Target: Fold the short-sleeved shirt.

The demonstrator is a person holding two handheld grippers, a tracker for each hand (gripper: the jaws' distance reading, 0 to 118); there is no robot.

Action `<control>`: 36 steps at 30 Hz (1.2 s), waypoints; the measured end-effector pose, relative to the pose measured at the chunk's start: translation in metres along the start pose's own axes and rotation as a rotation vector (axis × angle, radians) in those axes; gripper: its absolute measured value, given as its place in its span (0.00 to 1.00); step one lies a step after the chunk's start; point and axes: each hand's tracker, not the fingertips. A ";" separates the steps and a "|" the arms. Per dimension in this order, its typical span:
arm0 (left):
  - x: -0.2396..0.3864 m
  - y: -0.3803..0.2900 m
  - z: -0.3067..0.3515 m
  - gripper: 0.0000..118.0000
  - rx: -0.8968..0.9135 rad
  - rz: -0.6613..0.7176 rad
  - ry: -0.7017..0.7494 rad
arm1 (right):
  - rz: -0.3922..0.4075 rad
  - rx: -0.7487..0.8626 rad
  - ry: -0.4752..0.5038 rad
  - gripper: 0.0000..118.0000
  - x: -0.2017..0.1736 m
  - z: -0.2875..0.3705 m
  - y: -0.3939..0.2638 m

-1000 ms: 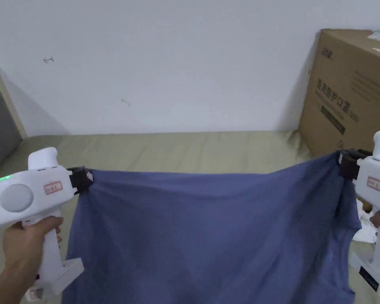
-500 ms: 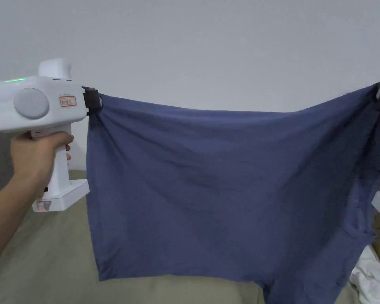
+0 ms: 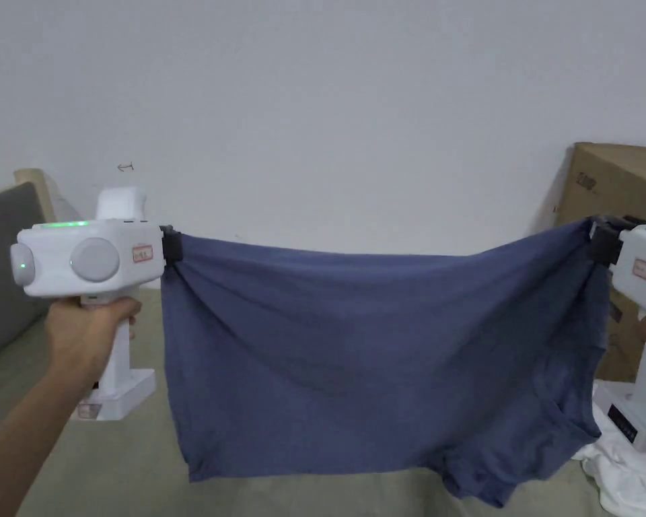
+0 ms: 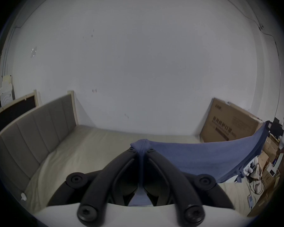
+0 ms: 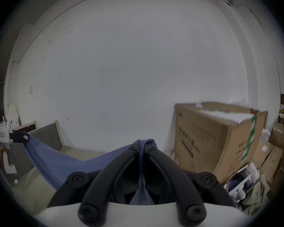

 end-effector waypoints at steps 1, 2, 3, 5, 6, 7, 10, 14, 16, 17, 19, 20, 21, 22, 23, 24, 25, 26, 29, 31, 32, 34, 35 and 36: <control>0.000 -0.016 -0.009 0.07 -0.018 -0.001 0.005 | -0.009 -0.025 -0.004 0.05 0.002 -0.005 -0.016; -0.001 -0.031 -0.018 0.07 -0.036 0.010 0.005 | -0.018 -0.045 -0.003 0.05 0.004 -0.008 -0.030; -0.001 -0.043 -0.024 0.07 -0.058 0.012 0.005 | -0.022 -0.059 -0.001 0.05 0.006 -0.011 -0.043; -0.003 -0.076 -0.036 0.07 -0.108 0.027 0.000 | -0.035 -0.106 -0.001 0.05 0.010 -0.016 -0.072; -0.004 -0.090 -0.040 0.07 -0.121 0.030 -0.001 | -0.041 -0.126 0.000 0.05 0.012 -0.016 -0.085; -0.005 -0.101 -0.042 0.07 -0.137 0.036 -0.006 | -0.048 -0.141 0.003 0.05 0.013 -0.016 -0.098; -0.007 -0.142 -0.042 0.07 -0.179 0.040 -0.018 | -0.075 -0.196 0.014 0.05 0.019 -0.009 -0.138; -0.015 -0.191 -0.026 0.07 -0.225 0.064 -0.037 | -0.107 -0.264 0.014 0.05 0.022 0.020 -0.190; -0.031 -0.215 -0.024 0.07 -0.250 0.074 -0.040 | -0.138 -0.310 0.025 0.05 0.022 0.039 -0.212; -0.035 -0.228 -0.015 0.07 -0.257 0.083 -0.044 | -0.145 -0.321 0.027 0.05 0.021 0.052 -0.224; -0.042 -0.252 0.003 0.07 -0.300 0.098 -0.045 | -0.172 -0.346 0.031 0.05 0.019 0.077 -0.243; -0.045 -0.265 0.013 0.07 -0.311 0.095 -0.039 | -0.184 -0.357 0.033 0.05 0.019 0.091 -0.251; -0.048 -0.276 0.023 0.07 -0.328 0.093 -0.029 | -0.191 -0.370 0.041 0.05 0.018 0.104 -0.257; -0.052 -0.287 0.033 0.07 -0.342 0.095 -0.025 | -0.188 -0.375 0.040 0.05 0.016 0.118 -0.264; -0.052 -0.299 0.049 0.07 -0.363 0.110 -0.018 | -0.195 -0.388 0.035 0.05 0.015 0.133 -0.270; -0.056 -0.310 0.060 0.07 -0.376 0.130 -0.014 | -0.215 -0.401 0.048 0.05 0.022 0.144 -0.279; -0.058 -0.319 0.069 0.07 -0.394 0.146 -0.006 | -0.233 -0.406 0.045 0.05 0.022 0.156 -0.283; -0.061 -0.327 0.080 0.07 -0.395 0.151 0.003 | -0.249 -0.412 0.046 0.05 0.022 0.170 -0.287; -0.062 -0.348 0.116 0.07 -0.410 0.158 0.021 | -0.268 -0.413 0.045 0.05 0.027 0.207 -0.296; -0.065 -0.359 0.138 0.07 -0.415 0.168 0.031 | -0.280 -0.424 0.047 0.05 0.031 0.227 -0.299; -0.067 -0.363 0.147 0.07 -0.417 0.173 0.032 | -0.283 -0.425 0.044 0.05 0.029 0.239 -0.300; -0.070 -0.373 0.165 0.07 -0.420 0.179 0.039 | -0.294 -0.431 0.045 0.05 0.031 0.260 -0.304; -0.072 -0.377 0.174 0.07 -0.426 0.180 0.043 | -0.293 -0.435 0.045 0.05 0.032 0.269 -0.305; -0.073 -0.381 0.180 0.07 -0.429 0.179 0.044 | -0.290 -0.442 0.045 0.05 0.029 0.279 -0.308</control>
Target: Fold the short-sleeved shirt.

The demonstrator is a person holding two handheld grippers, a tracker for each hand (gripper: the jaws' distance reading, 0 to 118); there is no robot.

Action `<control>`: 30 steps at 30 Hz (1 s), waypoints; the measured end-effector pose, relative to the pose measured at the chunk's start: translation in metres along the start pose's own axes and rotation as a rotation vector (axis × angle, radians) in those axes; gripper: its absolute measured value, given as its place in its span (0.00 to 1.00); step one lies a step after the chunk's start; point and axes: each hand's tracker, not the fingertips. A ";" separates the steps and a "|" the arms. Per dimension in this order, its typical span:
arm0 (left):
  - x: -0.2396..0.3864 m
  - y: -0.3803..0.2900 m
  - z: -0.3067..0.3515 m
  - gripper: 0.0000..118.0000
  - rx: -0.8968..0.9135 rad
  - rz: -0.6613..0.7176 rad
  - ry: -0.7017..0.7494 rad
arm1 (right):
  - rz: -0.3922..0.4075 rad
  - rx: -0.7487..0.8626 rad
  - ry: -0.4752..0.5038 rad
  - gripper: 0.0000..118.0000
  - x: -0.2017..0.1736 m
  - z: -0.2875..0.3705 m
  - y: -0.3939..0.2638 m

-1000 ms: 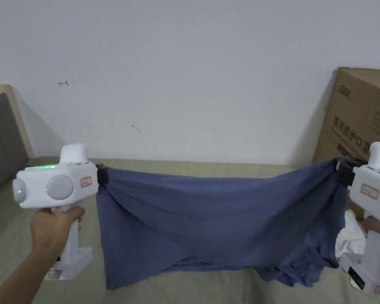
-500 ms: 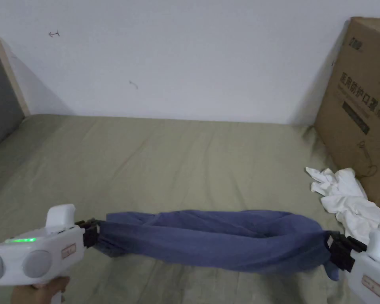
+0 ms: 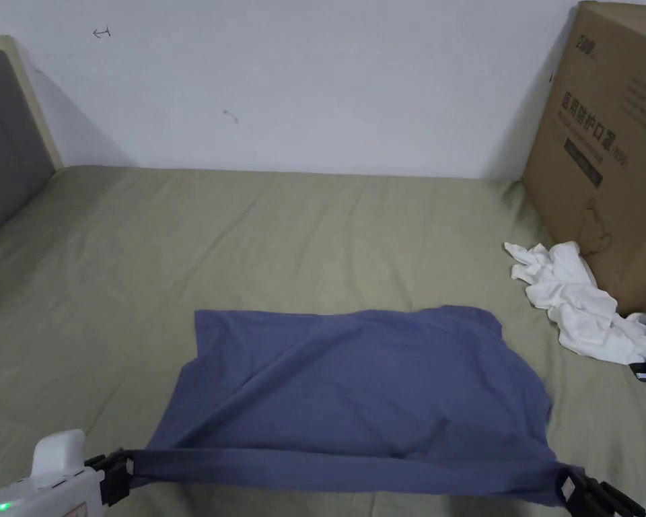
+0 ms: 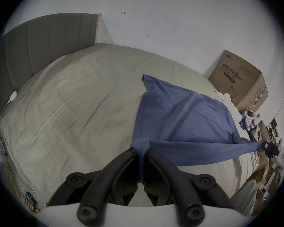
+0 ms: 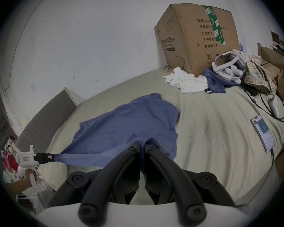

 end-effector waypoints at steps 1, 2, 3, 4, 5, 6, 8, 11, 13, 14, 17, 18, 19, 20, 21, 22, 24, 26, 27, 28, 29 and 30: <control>-0.002 -0.008 0.006 0.07 -0.007 -0.003 0.002 | -0.001 -0.008 0.000 0.05 0.001 0.007 -0.007; -0.003 -0.014 0.010 0.07 -0.010 -0.008 0.007 | -0.004 -0.018 0.000 0.05 0.003 0.013 -0.013; -0.003 -0.020 0.016 0.07 -0.015 -0.016 0.015 | -0.005 -0.027 -0.004 0.05 0.004 0.017 -0.018; -0.003 -0.025 0.020 0.07 -0.017 -0.018 0.019 | -0.008 -0.038 -0.008 0.05 0.003 0.022 -0.025; -0.005 -0.032 0.024 0.07 -0.020 -0.019 0.021 | -0.009 -0.050 -0.011 0.05 0.004 0.025 -0.031; -0.005 -0.037 0.026 0.07 -0.026 -0.022 0.026 | -0.011 -0.061 -0.016 0.05 0.006 0.026 -0.037; -0.007 -0.047 0.027 0.07 -0.041 -0.029 0.037 | -0.016 -0.108 -0.043 0.05 0.010 0.024 -0.049; -0.007 -0.060 0.021 0.07 -0.081 -0.058 0.063 | -0.019 -0.190 -0.097 0.05 0.015 0.012 -0.064; -0.004 -0.068 0.015 0.07 -0.102 -0.084 0.079 | -0.033 -0.275 -0.149 0.05 0.015 0.001 -0.072; -0.003 -0.070 0.011 0.07 -0.119 -0.089 0.087 | -0.039 -0.292 -0.164 0.05 0.017 -0.005 -0.077; -0.002 -0.078 0.001 0.07 -0.168 -0.103 0.106 | -0.063 -0.377 -0.214 0.05 0.018 -0.020 -0.086; 0.000 -0.080 -0.001 0.07 -0.183 -0.103 0.108 | -0.062 -0.399 -0.228 0.05 0.018 -0.023 -0.088; 0.002 -0.079 0.000 0.07 -0.179 -0.101 0.110 | -0.054 -0.388 -0.232 0.06 0.016 -0.025 -0.088; 0.004 -0.079 0.001 0.09 -0.174 -0.100 0.119 | -0.045 -0.397 -0.241 0.08 0.016 -0.025 -0.089; 0.005 -0.077 0.002 0.17 -0.172 -0.093 0.125 | -0.040 -0.404 -0.246 0.14 0.015 -0.024 -0.088; 0.006 -0.075 0.003 0.34 -0.179 -0.078 0.126 | -0.034 -0.406 -0.248 0.21 0.013 -0.022 -0.086; 0.010 -0.070 0.007 0.75 -0.222 -0.044 0.140 | -0.026 -0.393 -0.241 0.62 0.009 -0.015 -0.076; 0.017 -0.065 0.020 0.78 -0.162 -0.024 0.147 | -0.018 -0.340 -0.207 0.91 0.003 -0.007 -0.060; 0.017 -0.059 0.026 0.84 -0.127 -0.010 0.138 | -0.012 -0.289 -0.191 0.93 -0.002 0.000 -0.050; 0.021 -0.052 0.034 0.90 -0.091 0.016 0.124 | -0.001 -0.224 -0.181 0.93 -0.009 0.007 -0.035; 0.025 -0.045 0.043 0.95 -0.049 0.046 0.101 | 0.013 -0.176 -0.177 0.93 -0.016 0.013 -0.023; 0.029 -0.037 0.052 0.99 -0.006 0.063 0.076 | 0.030 -0.132 -0.174 0.94 -0.023 0.018 -0.010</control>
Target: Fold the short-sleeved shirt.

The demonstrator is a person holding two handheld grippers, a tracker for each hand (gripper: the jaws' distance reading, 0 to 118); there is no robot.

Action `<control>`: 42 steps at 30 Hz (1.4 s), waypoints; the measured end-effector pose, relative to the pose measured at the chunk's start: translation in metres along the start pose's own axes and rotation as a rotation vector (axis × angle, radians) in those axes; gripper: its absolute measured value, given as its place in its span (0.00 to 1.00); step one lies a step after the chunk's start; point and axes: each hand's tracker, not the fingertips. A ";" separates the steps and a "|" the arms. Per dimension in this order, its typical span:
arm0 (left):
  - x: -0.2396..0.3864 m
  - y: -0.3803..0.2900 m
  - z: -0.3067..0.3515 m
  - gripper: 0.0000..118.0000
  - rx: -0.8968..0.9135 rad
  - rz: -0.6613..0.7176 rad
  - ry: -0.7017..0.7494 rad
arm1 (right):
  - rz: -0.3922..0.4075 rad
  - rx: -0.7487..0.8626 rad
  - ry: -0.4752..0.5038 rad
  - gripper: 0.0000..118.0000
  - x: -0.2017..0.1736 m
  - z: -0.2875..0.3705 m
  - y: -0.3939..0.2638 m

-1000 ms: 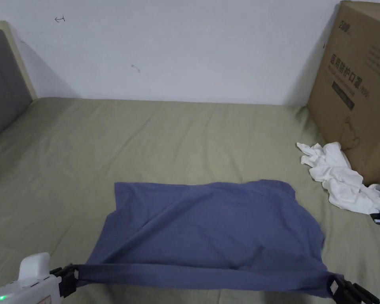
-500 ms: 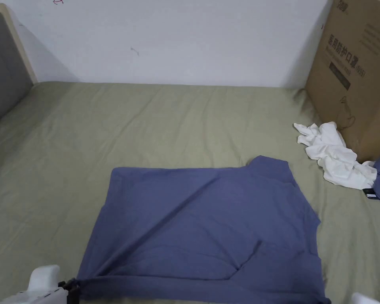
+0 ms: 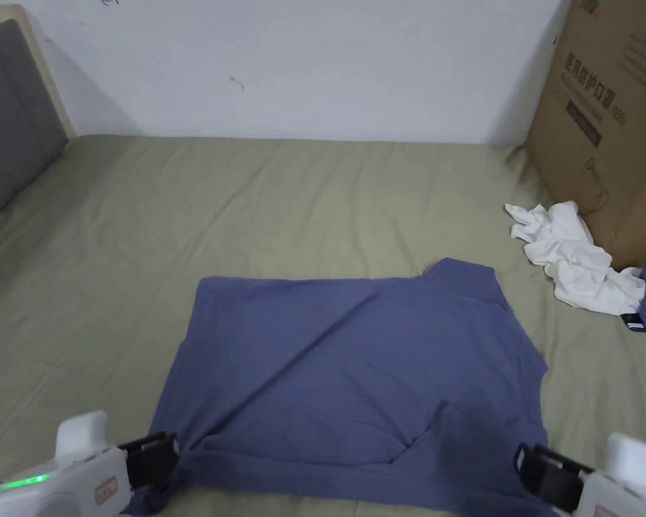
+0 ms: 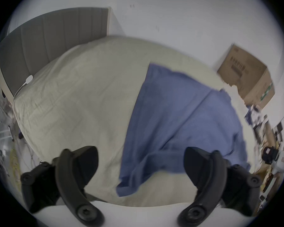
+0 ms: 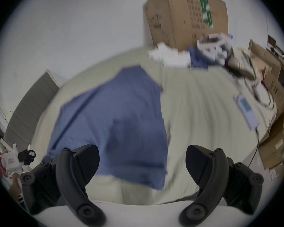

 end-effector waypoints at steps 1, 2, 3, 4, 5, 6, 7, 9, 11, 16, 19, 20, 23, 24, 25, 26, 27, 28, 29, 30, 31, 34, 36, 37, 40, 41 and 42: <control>0.004 0.010 0.013 1.00 0.066 0.012 -0.036 | 0.016 0.052 0.004 0.94 -0.006 0.010 0.013; 0.009 0.018 0.024 1.00 0.131 0.014 -0.061 | 0.029 0.107 0.011 0.96 -0.012 0.018 0.025; 0.015 0.025 0.034 1.00 0.188 0.007 -0.074 | 0.041 0.154 0.019 0.99 -0.018 0.026 0.035; 0.021 0.033 0.043 1.00 0.245 -0.009 -0.083 | 0.056 0.207 0.028 1.00 -0.025 0.034 0.045; 0.029 0.042 0.054 1.00 0.295 -0.038 -0.083 | 0.070 0.255 0.037 1.00 -0.031 0.042 0.053; 0.035 0.049 0.061 1.00 0.328 -0.064 -0.076 | 0.085 0.295 0.047 1.00 -0.037 0.049 0.060; 0.042 0.056 0.069 1.00 0.357 -0.093 -0.075 | 0.106 0.340 0.056 1.00 -0.044 0.056 0.066; 0.055 0.066 0.078 1.00 0.408 -0.130 -0.063 | 0.143 0.397 0.043 1.00 -0.056 0.065 0.074; 0.067 0.073 0.084 1.00 0.443 -0.172 -0.044 | 0.188 0.452 0.021 1.00 -0.067 0.072 0.077; 0.088 0.076 0.092 1.00 0.523 -0.193 -0.017 | 0.269 0.499 -0.005 0.97 -0.091 0.081 0.076; 0.091 0.071 0.097 0.82 0.570 -0.177 -0.073 | 0.317 0.525 -0.062 0.63 -0.100 0.081 0.071; 0.093 0.069 0.098 0.64 0.576 -0.175 -0.083 | 0.313 0.519 -0.048 0.48 -0.101 0.080 0.071; 0.092 0.067 0.093 0.03 0.554 -0.180 -0.099 | 0.284 0.517 -0.028 0.08 -0.103 0.079 0.067; 0.091 0.063 0.092 0.03 0.562 -0.186 -0.117 | 0.281 0.516 -0.021 0.06 -0.103 0.079 0.067; 0.094 0.061 0.093 0.03 0.565 -0.190 -0.111 | 0.282 0.507 -0.015 0.04 -0.104 0.078 0.067; 0.094 0.059 0.092 0.03 0.564 -0.197 -0.107 | 0.279 0.507 -0.017 0.03 -0.104 0.077 0.065; 0.093 0.059 0.091 0.03 0.551 -0.203 -0.115 | 0.278 0.510 -0.017 0.03 -0.104 0.077 0.065; 0.092 0.058 0.090 0.03 0.538 -0.207 -0.122 | 0.279 0.507 -0.017 0.03 -0.105 0.076 0.066; 0.093 0.057 0.089 0.03 0.532 -0.208 -0.121 | 0.278 0.500 -0.009 0.03 -0.105 0.075 0.066; 0.092 0.056 0.087 0.03 0.519 -0.214 -0.123 | 0.277 0.502 -0.008 0.02 -0.104 0.075 0.065; 0.091 0.055 0.086 0.03 0.512 -0.216 -0.121 | 0.278 0.500 -0.004 0.02 -0.105 0.075 0.065; 0.086 0.051 0.082 0.03 0.488 -0.199 -0.130 | 0.279 0.499 -0.007 0.02 -0.105 0.073 0.063; 0.082 0.051 0.078 0.03 0.459 -0.191 -0.126 | 0.270 0.501 -0.009 0.02 -0.104 0.072 0.062; 0.079 0.050 0.075 0.03 0.421 -0.194 -0.121 | 0.269 0.500 -0.012 0.02 -0.103 0.071 0.061; 0.068 0.047 0.061 0.03 0.305 -0.222 -0.091 | 0.259 0.489 -0.013 0.02 -0.097 0.069 0.060; 0.065 0.044 0.058 0.03 0.277 -0.225 -0.080 | 0.256 0.485 -0.014 0.02 -0.096 0.068 0.059; 0.060 0.042 0.053 0.09 0.235 -0.227 -0.069 | 0.253 0.480 -0.015 0.02 -0.093 0.067 0.058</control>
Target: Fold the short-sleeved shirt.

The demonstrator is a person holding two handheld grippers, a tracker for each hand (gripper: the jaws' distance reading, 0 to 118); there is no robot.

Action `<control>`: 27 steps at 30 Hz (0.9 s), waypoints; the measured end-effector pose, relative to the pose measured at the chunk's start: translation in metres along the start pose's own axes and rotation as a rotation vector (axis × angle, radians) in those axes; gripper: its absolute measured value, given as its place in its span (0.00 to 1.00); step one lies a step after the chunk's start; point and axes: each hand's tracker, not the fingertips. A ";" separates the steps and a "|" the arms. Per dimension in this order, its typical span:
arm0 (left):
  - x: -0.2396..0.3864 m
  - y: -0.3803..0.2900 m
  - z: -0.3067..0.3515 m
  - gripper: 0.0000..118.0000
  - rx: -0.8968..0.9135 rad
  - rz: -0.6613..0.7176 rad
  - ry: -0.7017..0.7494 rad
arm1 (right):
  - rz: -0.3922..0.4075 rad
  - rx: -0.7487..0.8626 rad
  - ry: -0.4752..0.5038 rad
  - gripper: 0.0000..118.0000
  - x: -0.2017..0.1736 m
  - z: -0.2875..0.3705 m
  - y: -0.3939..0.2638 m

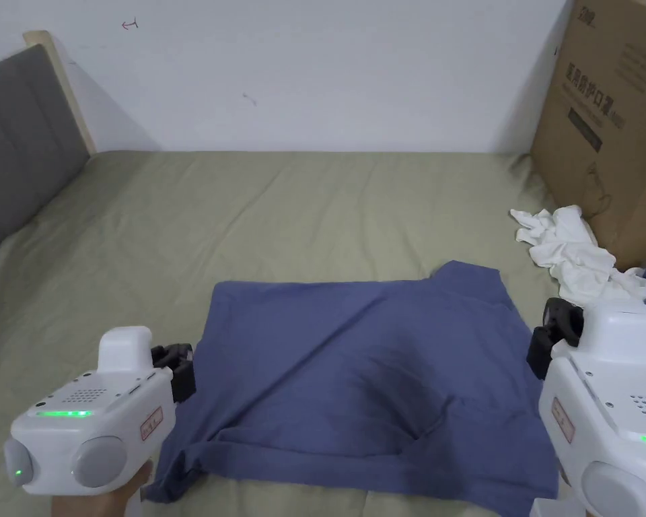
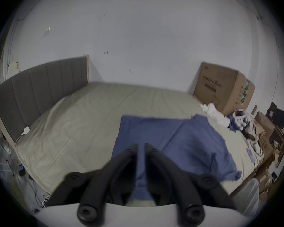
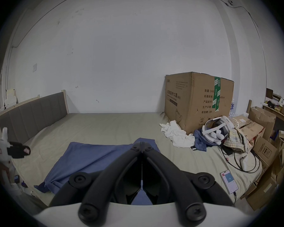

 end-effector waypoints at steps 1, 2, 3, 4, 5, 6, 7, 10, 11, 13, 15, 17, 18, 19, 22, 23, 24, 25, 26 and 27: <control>-0.006 -0.006 -0.004 0.20 -0.042 0.009 -0.003 | -0.003 -0.005 -0.003 0.02 0.002 0.000 -0.002; -0.011 -0.012 -0.008 0.40 -0.089 0.025 -0.007 | -0.006 -0.011 -0.006 0.02 0.003 -0.001 -0.004; -0.016 -0.018 -0.011 0.65 -0.141 0.035 -0.005 | -0.009 -0.018 -0.008 0.02 0.004 -0.003 -0.006; -0.021 -0.025 -0.015 0.68 -0.155 0.054 -0.005 | -0.013 -0.027 -0.010 0.02 0.005 -0.002 -0.008; -0.025 -0.030 -0.017 0.68 -0.192 0.068 0.003 | -0.017 -0.033 -0.008 0.02 0.006 -0.003 -0.010; -0.031 -0.038 -0.024 0.69 -0.230 0.081 0.015 | -0.021 -0.041 -0.006 0.02 0.007 -0.004 -0.013; -0.035 -0.046 -0.030 0.74 -0.277 0.085 0.033 | -0.021 -0.049 -0.008 0.02 0.008 -0.006 -0.015; -0.042 -0.064 -0.044 0.86 -0.388 0.076 0.056 | -0.020 -0.072 -0.007 0.02 0.008 -0.008 -0.020; -0.042 -0.071 -0.046 0.86 -0.413 0.076 0.060 | -0.018 -0.079 -0.005 0.02 0.008 -0.009 -0.022; -0.043 -0.080 -0.053 0.86 -0.438 0.082 0.077 | -0.014 -0.093 -0.004 0.02 0.008 -0.009 -0.026; -0.043 -0.088 -0.061 0.86 -0.456 0.083 0.091 | -0.011 -0.106 -0.004 0.02 0.008 -0.009 -0.030; -0.040 -0.095 -0.068 0.83 -0.476 0.072 0.108 | -0.011 -0.122 -0.005 0.02 0.011 -0.009 -0.034; -0.039 -0.098 -0.071 0.73 -0.482 0.064 0.112 | -0.011 -0.128 -0.006 0.02 0.012 -0.009 -0.036; -0.037 -0.101 -0.073 0.56 -0.493 0.054 0.104 | -0.009 -0.136 -0.009 0.02 0.014 -0.009 -0.038; -0.032 -0.109 -0.079 0.12 -0.527 0.034 0.062 | -0.003 -0.163 -0.021 0.02 0.020 -0.007 -0.045; -0.029 -0.109 -0.078 0.10 -0.533 0.036 0.061 | -0.004 -0.178 -0.025 0.03 0.022 -0.007 -0.048; -0.025 -0.109 -0.076 0.08 -0.528 0.032 0.063 | -0.006 -0.202 -0.033 0.05 0.026 -0.007 -0.052; -0.024 -0.108 -0.073 0.08 -0.514 0.019 0.066 | -0.009 -0.234 -0.044 0.13 0.030 -0.008 -0.058; -0.024 -0.107 -0.071 0.07 -0.504 0.023 0.063 | -0.014 -0.275 -0.058 0.23 0.033 -0.009 -0.064; -0.027 -0.105 -0.069 0.07 -0.494 0.032 0.059 | -0.018 -0.319 -0.069 0.28 0.036 -0.012 -0.072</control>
